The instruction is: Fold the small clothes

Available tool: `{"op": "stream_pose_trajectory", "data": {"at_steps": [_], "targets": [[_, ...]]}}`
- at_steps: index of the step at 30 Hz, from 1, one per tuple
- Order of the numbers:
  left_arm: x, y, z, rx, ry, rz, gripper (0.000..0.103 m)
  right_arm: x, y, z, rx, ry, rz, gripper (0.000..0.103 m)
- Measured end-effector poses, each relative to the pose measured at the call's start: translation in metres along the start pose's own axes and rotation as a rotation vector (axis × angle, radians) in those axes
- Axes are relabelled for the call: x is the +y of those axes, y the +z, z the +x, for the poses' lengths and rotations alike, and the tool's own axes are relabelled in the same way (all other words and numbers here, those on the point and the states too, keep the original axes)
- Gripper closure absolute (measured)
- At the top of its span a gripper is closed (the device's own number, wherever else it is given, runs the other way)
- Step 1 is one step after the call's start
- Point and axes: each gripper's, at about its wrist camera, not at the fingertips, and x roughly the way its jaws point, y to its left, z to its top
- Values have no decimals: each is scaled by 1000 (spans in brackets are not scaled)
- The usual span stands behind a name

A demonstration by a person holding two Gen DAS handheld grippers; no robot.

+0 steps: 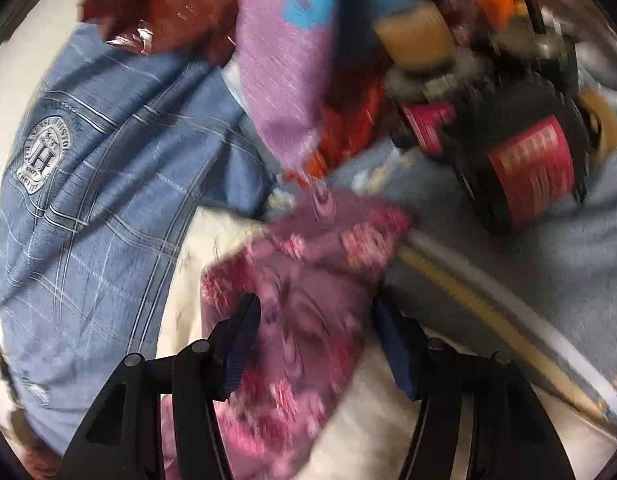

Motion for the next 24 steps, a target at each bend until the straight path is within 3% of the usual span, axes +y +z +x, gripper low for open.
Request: {"op": "stream_pose_trajectory", "data": {"at_steps": [1, 2, 3, 5, 8, 11, 14, 18, 24], "targets": [[3, 1, -7, -14, -36, -22, 19, 9, 5, -2, 3, 29, -36, 95], [6, 4, -15, -51, -67, -49, 19, 16, 8, -12, -34, 36, -64, 95], [8, 8, -20, -79, -69, -59, 19, 24, 14, -34, -134, 49, -121, 95], [9, 13, -20, -95, -56, -64, 19, 25, 26, -53, -231, 12, -151, 95], [15, 12, 3, -15, -35, -87, 19, 8, 43, -40, -178, -120, -157, 95], [6, 10, 7, -32, 28, -21, 19, 4, 37, -28, -144, -164, -175, 95], [4, 11, 9, -31, 24, -10, 19, 13, 30, -30, -150, -151, -189, 95], [18, 20, 4, -27, -56, -80, 19, 56, 13, -44, -150, -104, -302, 95], [39, 21, -9, -23, -111, -143, 19, 145, -50, -31, -38, 38, -476, 95]]}}
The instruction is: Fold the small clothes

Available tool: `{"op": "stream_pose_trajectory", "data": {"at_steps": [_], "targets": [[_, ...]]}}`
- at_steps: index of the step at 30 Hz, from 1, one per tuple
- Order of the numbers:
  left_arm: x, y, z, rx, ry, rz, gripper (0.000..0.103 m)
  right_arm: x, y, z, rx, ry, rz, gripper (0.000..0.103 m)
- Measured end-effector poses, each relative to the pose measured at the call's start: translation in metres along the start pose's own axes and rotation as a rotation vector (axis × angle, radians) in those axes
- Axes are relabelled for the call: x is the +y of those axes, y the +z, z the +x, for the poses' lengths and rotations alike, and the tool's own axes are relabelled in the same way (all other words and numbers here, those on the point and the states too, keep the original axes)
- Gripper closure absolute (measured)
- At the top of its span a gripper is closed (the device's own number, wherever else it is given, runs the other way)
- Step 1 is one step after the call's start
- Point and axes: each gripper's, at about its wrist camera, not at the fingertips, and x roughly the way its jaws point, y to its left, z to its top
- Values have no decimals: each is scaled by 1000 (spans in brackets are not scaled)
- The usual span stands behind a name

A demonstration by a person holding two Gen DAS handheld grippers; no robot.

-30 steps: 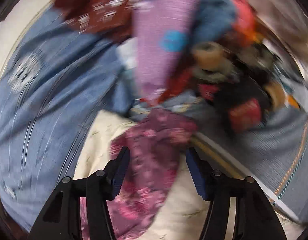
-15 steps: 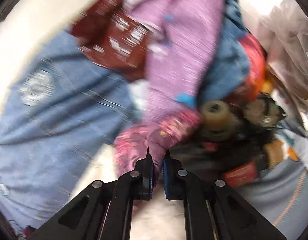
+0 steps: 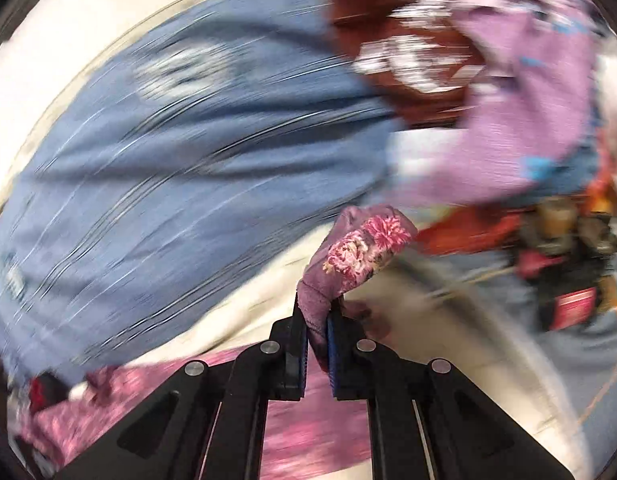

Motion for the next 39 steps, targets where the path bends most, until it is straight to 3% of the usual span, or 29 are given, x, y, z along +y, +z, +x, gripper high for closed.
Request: {"op": "stream_pose_trajectory", "data": {"at_steps": [8, 16, 21, 28, 32, 34, 39], "targets": [[23, 6, -3, 11, -21, -46, 19, 134, -65, 28, 150, 186, -123, 95], [53, 13, -16, -1, -42, -120, 19, 244, -145, 43, 273, 279, -305, 95], [68, 15, -23, -6, -59, -156, 19, 301, -185, 42, 294, 308, -422, 95], [84, 20, -33, -27, -79, -198, 19, 342, -221, 38, 337, 360, -480, 94], [91, 22, -35, -32, -79, -219, 19, 349, -237, 47, 429, 400, -440, 82], [94, 23, -32, -26, -78, -232, 19, 349, -249, 57, 529, 428, -410, 67], [90, 23, -23, 3, -92, -245, 19, 330, -239, 37, 529, 469, -361, 63]]}}
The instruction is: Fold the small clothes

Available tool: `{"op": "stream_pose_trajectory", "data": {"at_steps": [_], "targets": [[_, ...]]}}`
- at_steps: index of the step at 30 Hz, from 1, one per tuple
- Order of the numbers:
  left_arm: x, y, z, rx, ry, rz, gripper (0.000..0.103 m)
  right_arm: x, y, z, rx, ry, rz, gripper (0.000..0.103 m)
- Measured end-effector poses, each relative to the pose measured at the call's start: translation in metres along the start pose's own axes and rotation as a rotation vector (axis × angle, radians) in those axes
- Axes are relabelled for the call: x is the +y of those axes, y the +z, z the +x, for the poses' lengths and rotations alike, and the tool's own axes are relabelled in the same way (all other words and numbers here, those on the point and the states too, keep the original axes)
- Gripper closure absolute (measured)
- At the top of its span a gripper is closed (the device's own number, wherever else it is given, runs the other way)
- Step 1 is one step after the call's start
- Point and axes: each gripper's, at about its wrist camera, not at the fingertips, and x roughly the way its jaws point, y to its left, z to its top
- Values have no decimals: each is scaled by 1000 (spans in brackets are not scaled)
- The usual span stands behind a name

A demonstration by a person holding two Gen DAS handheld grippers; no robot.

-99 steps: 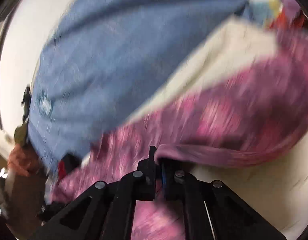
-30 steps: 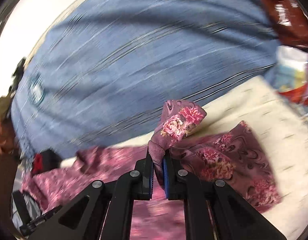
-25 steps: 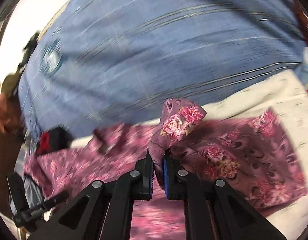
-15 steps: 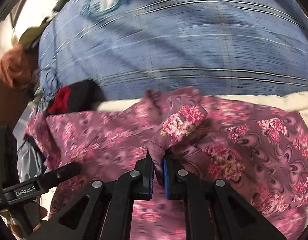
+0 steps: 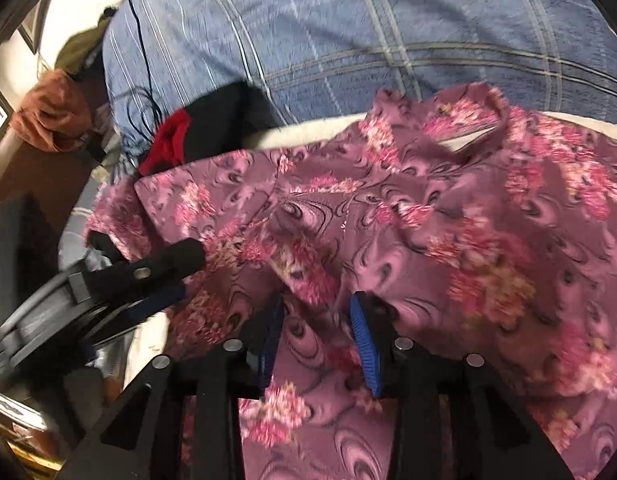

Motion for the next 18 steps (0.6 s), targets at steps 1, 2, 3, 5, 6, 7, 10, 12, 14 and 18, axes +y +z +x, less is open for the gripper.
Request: {"op": "stream_pose_trajectory", "data": {"at_steps": [1, 2, 3, 5, 6, 7, 10, 12, 14, 18], "targets": [[-3, -1, 2, 8, -4, 5, 19, -4, -1, -9, -14, 10, 10, 63], [-6, -3, 4, 14, -13, 12, 19, -9, -3, -22, -33, 18, 24, 60], [-11, -5, 6, 25, -26, 22, 19, -19, -5, -37, -52, 14, 43, 58], [-21, -9, 11, 49, -52, 46, 19, -37, -10, -58, -75, 2, 80, 54], [-27, -10, 14, 62, -70, 54, 19, -54, -15, -72, -90, -17, 117, 54], [-33, -11, 19, 79, -89, 57, 19, -66, -19, -82, -101, -25, 148, 53], [-46, -8, 31, 108, -120, 45, 19, -108, -37, -114, -156, -40, 260, 53], [-55, -2, 40, 113, -111, 36, 19, -136, -50, -129, -184, -43, 335, 53], [-65, 5, 50, 100, -74, 31, 34, -158, -60, -136, -201, -26, 414, 52], [-72, 12, 58, 122, -59, 36, 98, -198, -69, -145, -270, 63, 574, 52]]}}
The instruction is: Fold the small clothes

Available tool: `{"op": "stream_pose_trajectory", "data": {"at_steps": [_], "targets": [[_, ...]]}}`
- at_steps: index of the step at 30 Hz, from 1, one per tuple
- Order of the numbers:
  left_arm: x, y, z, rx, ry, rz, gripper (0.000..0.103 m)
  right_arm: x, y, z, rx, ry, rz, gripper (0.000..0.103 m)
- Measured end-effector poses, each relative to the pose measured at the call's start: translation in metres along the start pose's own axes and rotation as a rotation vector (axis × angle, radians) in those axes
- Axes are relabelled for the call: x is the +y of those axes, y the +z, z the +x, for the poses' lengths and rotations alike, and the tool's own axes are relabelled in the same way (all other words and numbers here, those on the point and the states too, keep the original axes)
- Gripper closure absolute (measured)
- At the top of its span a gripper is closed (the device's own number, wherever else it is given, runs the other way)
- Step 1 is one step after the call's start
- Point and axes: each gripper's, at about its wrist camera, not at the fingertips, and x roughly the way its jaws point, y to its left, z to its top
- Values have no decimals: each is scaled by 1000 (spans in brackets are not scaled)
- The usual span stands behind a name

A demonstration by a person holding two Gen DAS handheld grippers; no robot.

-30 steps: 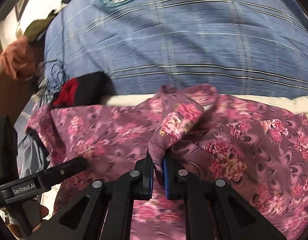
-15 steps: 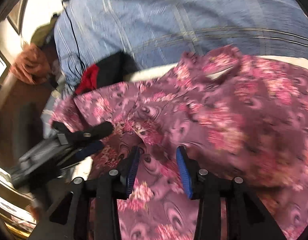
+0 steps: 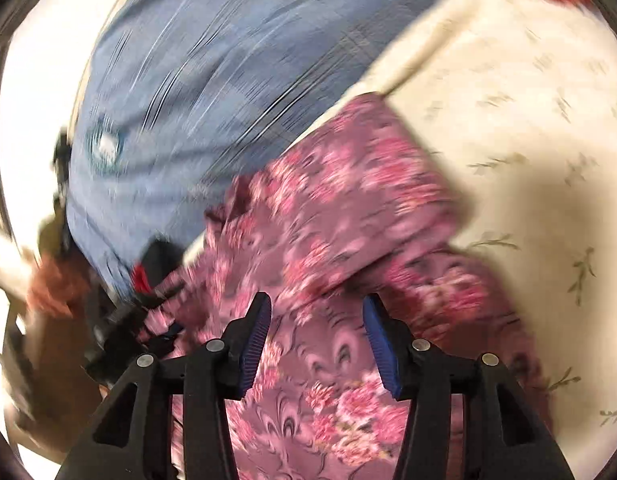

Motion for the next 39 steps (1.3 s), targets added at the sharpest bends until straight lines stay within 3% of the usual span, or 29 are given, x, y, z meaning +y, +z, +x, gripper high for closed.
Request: {"op": "stream_pose_trajectory", "data": {"at_steps": [2, 4, 5, 6, 10, 11, 13, 15, 17, 19, 22, 24, 28, 31, 35, 37, 38, 39], "targets": [[1, 1, -14, -55, 47, 9, 98, -16, 10, -2, -65, 60, 94, 52], [8, 2, -29, -85, 47, -13, 98, -31, 21, 2, -95, 87, 195, 54], [12, 1, -39, -103, 46, -31, 98, -33, 24, 5, -95, 105, 222, 69], [15, 0, -45, -114, 46, -38, 98, -33, 31, 5, -96, 121, 235, 100], [31, -17, -53, -148, 120, -28, 98, 0, 32, -18, -171, 150, 50, 99], [38, -21, -46, -133, 169, -25, 98, 1, 28, -17, -158, 148, 40, 99], [52, -26, -28, -81, 194, -44, 97, -5, 15, 4, -59, 74, 22, 99], [55, -29, -29, -93, 172, -38, 95, -17, 7, 17, -15, 4, 28, 100], [52, -29, -38, -81, 166, -23, 95, -25, 4, 14, -33, 16, 44, 101], [52, -31, -57, -97, 156, -7, 90, -23, 5, 2, -33, 5, 60, 89], [61, -38, -92, -165, 118, -44, 69, -17, 3, -20, 17, 34, 70, 85], [64, -40, -109, -229, 77, -90, 54, 2, 7, -37, -27, 40, 3, 85], [41, -30, -97, -236, 21, -69, 52, 33, 32, -47, -159, 39, -119, 75], [27, -23, -69, -188, 28, -19, 52, 43, 50, -22, -142, 24, -149, 74], [30, -24, -36, -121, 102, 21, 51, 50, 64, 27, -85, -42, -222, 74], [29, -22, -23, -108, 165, 74, 51, 40, 68, 56, -54, -171, -280, 75], [26, -23, -25, -125, 187, 86, 51, 32, 68, 65, -38, -250, -298, 82], [23, -23, -24, -122, 203, 93, 51, 22, 70, 70, -48, -277, -308, 94]]}}
